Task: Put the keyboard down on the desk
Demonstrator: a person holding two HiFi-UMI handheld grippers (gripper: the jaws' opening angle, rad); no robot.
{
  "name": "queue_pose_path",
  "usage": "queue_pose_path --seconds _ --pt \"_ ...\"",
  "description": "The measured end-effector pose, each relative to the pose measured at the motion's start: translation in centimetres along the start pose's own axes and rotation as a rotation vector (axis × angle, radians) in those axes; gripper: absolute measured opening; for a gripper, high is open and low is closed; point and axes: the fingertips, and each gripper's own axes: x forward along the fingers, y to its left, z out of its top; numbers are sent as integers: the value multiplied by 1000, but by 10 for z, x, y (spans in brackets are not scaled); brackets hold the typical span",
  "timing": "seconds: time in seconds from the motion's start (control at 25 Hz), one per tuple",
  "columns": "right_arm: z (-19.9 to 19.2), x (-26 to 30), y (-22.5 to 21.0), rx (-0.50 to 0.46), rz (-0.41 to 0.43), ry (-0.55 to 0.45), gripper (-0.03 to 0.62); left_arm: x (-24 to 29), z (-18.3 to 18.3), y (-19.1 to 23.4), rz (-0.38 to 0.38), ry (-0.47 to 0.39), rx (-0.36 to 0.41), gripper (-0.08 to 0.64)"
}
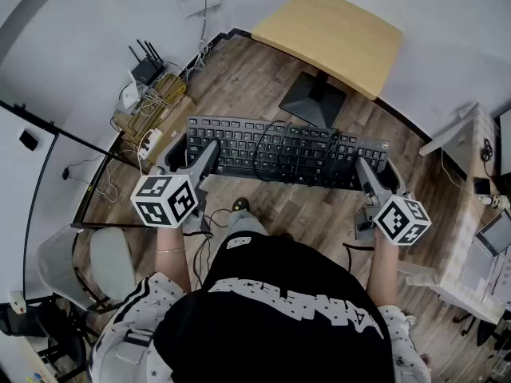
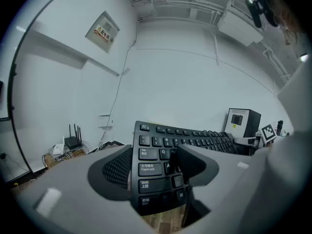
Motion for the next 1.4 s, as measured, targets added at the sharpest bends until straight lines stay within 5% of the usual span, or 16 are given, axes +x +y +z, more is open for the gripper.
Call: queue_pose_path --seconds 1.4 --pt "3 -20 4 34 -23 -37 341 -6 12 -10 -20 6 23 273"
